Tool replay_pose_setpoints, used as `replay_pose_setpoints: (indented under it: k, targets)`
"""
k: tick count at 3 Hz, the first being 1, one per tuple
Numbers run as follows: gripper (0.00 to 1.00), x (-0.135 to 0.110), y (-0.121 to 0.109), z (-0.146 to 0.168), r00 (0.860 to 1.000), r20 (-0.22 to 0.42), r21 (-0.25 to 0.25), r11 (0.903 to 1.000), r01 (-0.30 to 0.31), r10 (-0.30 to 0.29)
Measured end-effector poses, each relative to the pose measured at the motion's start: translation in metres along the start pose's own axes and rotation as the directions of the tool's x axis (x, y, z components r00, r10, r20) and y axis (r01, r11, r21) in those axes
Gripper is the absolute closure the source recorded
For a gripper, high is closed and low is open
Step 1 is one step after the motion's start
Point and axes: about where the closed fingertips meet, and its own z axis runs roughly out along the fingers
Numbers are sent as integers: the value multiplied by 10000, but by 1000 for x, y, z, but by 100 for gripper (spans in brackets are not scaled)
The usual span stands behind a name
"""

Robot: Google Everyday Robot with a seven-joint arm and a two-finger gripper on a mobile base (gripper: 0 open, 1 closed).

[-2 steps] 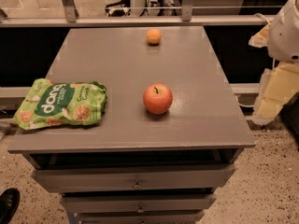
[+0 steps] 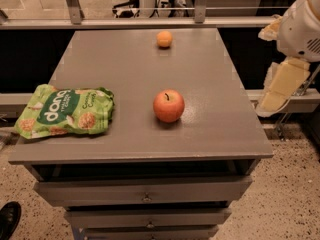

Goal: Pick orange

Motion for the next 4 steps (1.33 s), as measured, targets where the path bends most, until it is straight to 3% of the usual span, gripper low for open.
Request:
replay_pose_setpoints:
  k: [1, 2, 3, 4]
  targets:
    - [0, -20, -39, 25, 9950, 983, 534, 9985, 143, -195]
    - [0, -46, -67, 53, 9821, 1876, 755, 9971, 10, -152]
    - [0, -88, -111, 86, 9502, 3116, 1250, 9911, -450, 39]
    - [0, -88, -111, 86, 9502, 3116, 1249, 9912, -449, 38]
